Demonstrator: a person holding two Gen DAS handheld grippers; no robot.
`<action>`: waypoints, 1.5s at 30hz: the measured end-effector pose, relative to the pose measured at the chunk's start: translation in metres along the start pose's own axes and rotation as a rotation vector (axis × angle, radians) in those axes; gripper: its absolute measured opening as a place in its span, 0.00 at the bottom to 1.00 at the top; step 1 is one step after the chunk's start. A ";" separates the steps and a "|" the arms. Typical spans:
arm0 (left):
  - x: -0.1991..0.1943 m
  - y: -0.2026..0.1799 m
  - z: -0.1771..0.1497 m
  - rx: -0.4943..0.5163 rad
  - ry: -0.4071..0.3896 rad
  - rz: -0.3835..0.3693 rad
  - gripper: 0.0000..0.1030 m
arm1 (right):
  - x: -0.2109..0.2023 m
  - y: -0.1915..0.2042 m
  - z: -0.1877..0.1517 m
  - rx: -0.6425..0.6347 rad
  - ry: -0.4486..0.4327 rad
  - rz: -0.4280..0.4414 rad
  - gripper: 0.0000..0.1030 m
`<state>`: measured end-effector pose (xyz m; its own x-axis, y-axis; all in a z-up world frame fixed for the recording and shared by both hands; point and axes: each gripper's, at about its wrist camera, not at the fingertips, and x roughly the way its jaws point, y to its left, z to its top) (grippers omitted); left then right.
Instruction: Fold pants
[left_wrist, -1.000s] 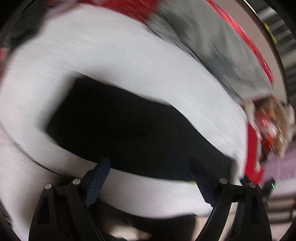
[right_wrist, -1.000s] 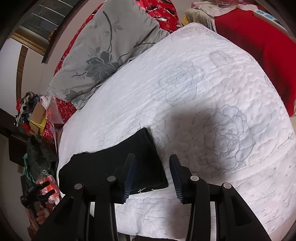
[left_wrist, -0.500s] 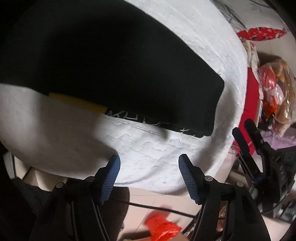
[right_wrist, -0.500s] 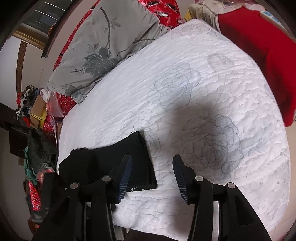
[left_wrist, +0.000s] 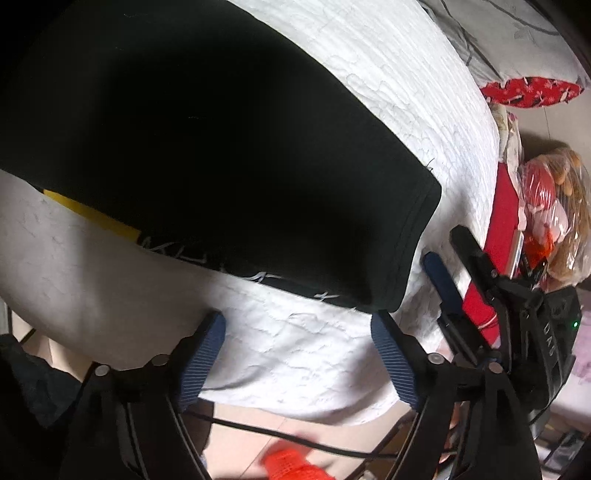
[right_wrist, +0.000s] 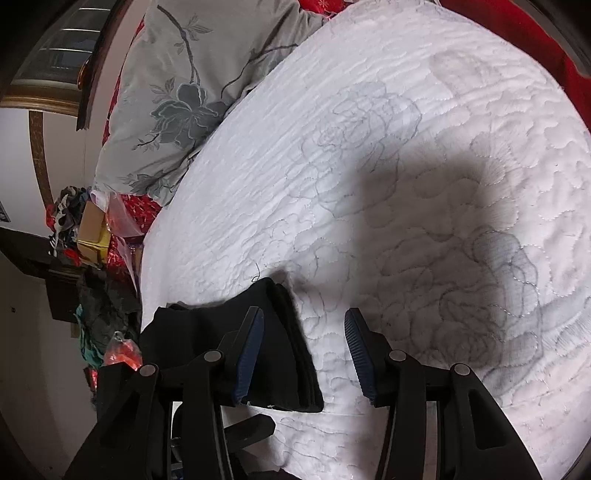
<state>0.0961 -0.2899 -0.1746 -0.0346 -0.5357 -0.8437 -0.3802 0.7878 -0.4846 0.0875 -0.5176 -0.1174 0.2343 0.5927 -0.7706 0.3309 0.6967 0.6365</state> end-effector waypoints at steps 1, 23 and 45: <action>0.005 -0.004 -0.001 -0.004 -0.002 -0.009 0.79 | 0.001 -0.001 0.001 0.004 0.006 0.002 0.47; 0.025 0.041 -0.013 -0.438 0.112 -0.306 0.59 | 0.047 0.016 0.038 -0.008 0.184 0.105 0.49; 0.000 0.034 -0.021 -0.326 0.016 -0.321 0.56 | 0.051 0.001 0.037 0.070 0.187 0.205 0.49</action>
<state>0.0635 -0.2693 -0.1867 0.1196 -0.7434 -0.6581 -0.6452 0.4456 -0.6206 0.1337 -0.5020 -0.1576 0.1324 0.7873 -0.6022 0.3575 0.5288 0.7698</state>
